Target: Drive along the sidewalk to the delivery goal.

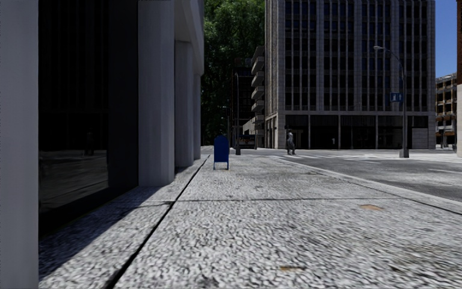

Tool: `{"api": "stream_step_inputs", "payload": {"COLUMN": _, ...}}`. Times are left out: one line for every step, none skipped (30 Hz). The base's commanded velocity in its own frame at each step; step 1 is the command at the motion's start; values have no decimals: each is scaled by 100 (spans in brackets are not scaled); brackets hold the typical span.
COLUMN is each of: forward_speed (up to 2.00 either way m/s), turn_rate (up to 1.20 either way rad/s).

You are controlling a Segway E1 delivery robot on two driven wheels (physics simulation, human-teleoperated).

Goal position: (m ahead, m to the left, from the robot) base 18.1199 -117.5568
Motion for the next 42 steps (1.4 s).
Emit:
{"api": "stream_step_inputs", "payload": {"forward_speed": 200, "turn_rate": -13}}
{"api": "stream_step_inputs", "payload": {"forward_speed": 200, "turn_rate": -13}}
{"api": "stream_step_inputs", "payload": {"forward_speed": 200, "turn_rate": -17}}
{"api": "stream_step_inputs", "payload": {"forward_speed": 200, "turn_rate": -19}}
{"api": "stream_step_inputs", "payload": {"forward_speed": 200, "turn_rate": -19}}
{"api": "stream_step_inputs", "payload": {"forward_speed": 200, "turn_rate": -19}}
{"api": "stream_step_inputs", "payload": {"forward_speed": 200, "turn_rate": -19}}
{"api": "stream_step_inputs", "payload": {"forward_speed": 200, "turn_rate": -19}}
{"api": "stream_step_inputs", "payload": {"forward_speed": 200, "turn_rate": -19}}
{"api": "stream_step_inputs", "payload": {"forward_speed": 200, "turn_rate": -19}}
{"api": "stream_step_inputs", "payload": {"forward_speed": 200, "turn_rate": -19}}
{"api": "stream_step_inputs", "payload": {"forward_speed": 200, "turn_rate": -20}}
{"api": "stream_step_inputs", "payload": {"forward_speed": 200, "turn_rate": -20}}
{"api": "stream_step_inputs", "payload": {"forward_speed": 200, "turn_rate": -20}}
{"api": "stream_step_inputs", "payload": {"forward_speed": 200, "turn_rate": -20}}
{"api": "stream_step_inputs", "payload": {"forward_speed": 200, "turn_rate": -20}}
{"api": "stream_step_inputs", "payload": {"forward_speed": 200, "turn_rate": -20}}
{"api": "stream_step_inputs", "payload": {"forward_speed": 200, "turn_rate": -20}}
{"api": "stream_step_inputs", "payload": {"forward_speed": 200, "turn_rate": -20}}
{"api": "stream_step_inputs", "payload": {"forward_speed": 200, "turn_rate": -21}}
{"api": "stream_step_inputs", "payload": {"forward_speed": 200, "turn_rate": -23}}
{"api": "stream_step_inputs", "payload": {"forward_speed": 200, "turn_rate": -24}}
{"api": "stream_step_inputs", "payload": {"forward_speed": 200, "turn_rate": -24}}
{"api": "stream_step_inputs", "payload": {"forward_speed": 200, "turn_rate": -24}}
{"api": "stream_step_inputs", "payload": {"forward_speed": 200, "turn_rate": -24}}
{"api": "stream_step_inputs", "payload": {"forward_speed": 200, "turn_rate": -24}}
{"api": "stream_step_inputs", "payload": {"forward_speed": 200, "turn_rate": -25}}
{"api": "stream_step_inputs", "payload": {"forward_speed": 200, "turn_rate": -25}}
{"api": "stream_step_inputs", "payload": {"forward_speed": 200, "turn_rate": -26}}
{"api": "stream_step_inputs", "payload": {"forward_speed": 200, "turn_rate": -27}}
{"api": "stream_step_inputs", "payload": {"forward_speed": 200, "turn_rate": -27}}
{"api": "stream_step_inputs", "payload": {"forward_speed": 200, "turn_rate": -27}}
{"api": "stream_step_inputs", "payload": {"forward_speed": 200, "turn_rate": -28}}
{"api": "stream_step_inputs", "payload": {"forward_speed": 200, "turn_rate": -28}}
{"api": "stream_step_inputs", "payload": {"forward_speed": 200, "turn_rate": -28}}
{"api": "stream_step_inputs", "payload": {"forward_speed": 200, "turn_rate": -28}}
{"api": "stream_step_inputs", "payload": {"forward_speed": 200, "turn_rate": -28}}
{"api": "stream_step_inputs", "payload": {"forward_speed": 200, "turn_rate": -28}}
{"api": "stream_step_inputs", "payload": {"forward_speed": 200, "turn_rate": -28}}
{"api": "stream_step_inputs", "payload": {"forward_speed": 200, "turn_rate": -28}}
{"api": "stream_step_inputs", "payload": {"forward_speed": 200, "turn_rate": -28}}
{"api": "stream_step_inputs", "payload": {"forward_speed": 200, "turn_rate": -28}}
